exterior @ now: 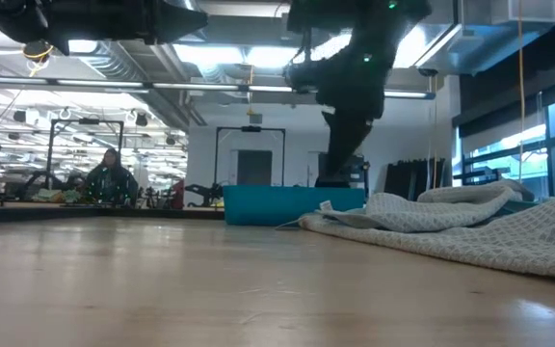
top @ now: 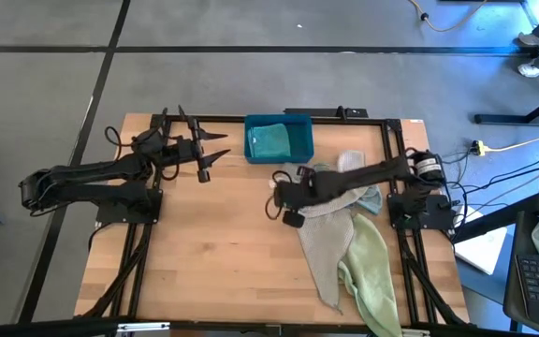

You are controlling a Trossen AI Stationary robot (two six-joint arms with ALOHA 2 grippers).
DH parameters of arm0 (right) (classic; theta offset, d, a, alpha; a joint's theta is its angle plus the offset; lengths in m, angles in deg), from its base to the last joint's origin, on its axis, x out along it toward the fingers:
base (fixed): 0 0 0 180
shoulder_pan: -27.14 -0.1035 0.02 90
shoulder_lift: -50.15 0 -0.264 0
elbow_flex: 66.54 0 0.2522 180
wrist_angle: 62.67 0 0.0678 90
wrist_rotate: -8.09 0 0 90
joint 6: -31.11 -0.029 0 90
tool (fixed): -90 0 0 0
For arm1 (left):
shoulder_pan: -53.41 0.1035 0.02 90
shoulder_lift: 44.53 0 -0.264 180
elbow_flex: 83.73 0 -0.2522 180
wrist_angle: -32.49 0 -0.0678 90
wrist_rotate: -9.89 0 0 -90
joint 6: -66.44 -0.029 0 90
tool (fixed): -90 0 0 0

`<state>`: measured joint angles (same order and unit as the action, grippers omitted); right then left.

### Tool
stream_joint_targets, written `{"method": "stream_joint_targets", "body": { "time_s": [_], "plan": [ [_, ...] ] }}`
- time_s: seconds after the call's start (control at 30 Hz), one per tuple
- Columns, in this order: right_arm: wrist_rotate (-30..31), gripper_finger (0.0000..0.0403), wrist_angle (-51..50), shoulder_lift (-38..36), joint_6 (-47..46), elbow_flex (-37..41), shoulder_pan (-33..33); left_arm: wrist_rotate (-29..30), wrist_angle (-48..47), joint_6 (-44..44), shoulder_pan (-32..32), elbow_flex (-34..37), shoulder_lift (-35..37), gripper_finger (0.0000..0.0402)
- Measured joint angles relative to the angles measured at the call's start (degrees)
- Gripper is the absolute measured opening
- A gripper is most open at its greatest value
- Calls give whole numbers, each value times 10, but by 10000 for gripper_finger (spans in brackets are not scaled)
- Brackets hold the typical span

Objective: Fold microfiber towels
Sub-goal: Fold the left gray towel

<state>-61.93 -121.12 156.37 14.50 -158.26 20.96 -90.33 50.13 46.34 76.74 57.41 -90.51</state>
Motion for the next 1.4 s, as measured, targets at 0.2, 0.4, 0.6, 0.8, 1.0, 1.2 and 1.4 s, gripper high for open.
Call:
{"method": "stream_joint_targets", "body": {
  "time_s": [0.2, 0.4, 0.6, 0.8, 1.0, 1.2, 1.4],
  "plan": [
    [51, 6, -4, 0, -53, -1, -77, 0, 4, -1, 0, 0, 0, 176],
    [-9, 6, -57, 0, -182, -1, -103, 0, 21, 0, 0, 0, 0, 176],
    [-25, 10, -110, 0, -233, -1, -108, 1, 6, 1, 0, 0, 0, 176],
    [12, 72, -70, 0, -202, -1, -77, 2, -30, -13, 0, 0, 0, 176],
    [32, 159, 58, 16, -148, -3, -57, 7, -31, -15, 0, 0, 0, 176],
    [75, 186, 24, 73, -147, -1, -42, 21, -31, -15, 0, 0, 0, 176],
    [74, 167, 21, 99, -146, -1, -34, 21, -31, -15, 0, 0, 0, 176]
  ]
}}
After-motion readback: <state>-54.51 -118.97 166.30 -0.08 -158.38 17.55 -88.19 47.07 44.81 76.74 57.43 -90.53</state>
